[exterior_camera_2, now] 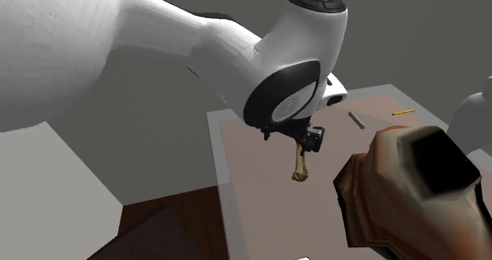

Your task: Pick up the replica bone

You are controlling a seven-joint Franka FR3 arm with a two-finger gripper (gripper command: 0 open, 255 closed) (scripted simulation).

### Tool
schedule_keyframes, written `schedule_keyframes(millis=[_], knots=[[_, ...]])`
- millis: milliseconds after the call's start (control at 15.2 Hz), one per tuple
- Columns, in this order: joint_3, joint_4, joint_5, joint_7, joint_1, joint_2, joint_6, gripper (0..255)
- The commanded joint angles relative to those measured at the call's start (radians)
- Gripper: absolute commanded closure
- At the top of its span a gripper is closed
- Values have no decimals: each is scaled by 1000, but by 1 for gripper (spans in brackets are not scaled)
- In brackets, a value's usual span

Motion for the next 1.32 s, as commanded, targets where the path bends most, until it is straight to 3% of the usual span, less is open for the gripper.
schedule_keyframes(millis=[0,330,660,990,1254], knots=[[-18,44,41,-73,8,84,36,0],[-25,168,158,-238,13,289,95,0],[7,327,257,-379,-14,491,115,0],[52,508,309,-473,-49,680,109,0],[62,504,325,-491,-55,715,145,0]])
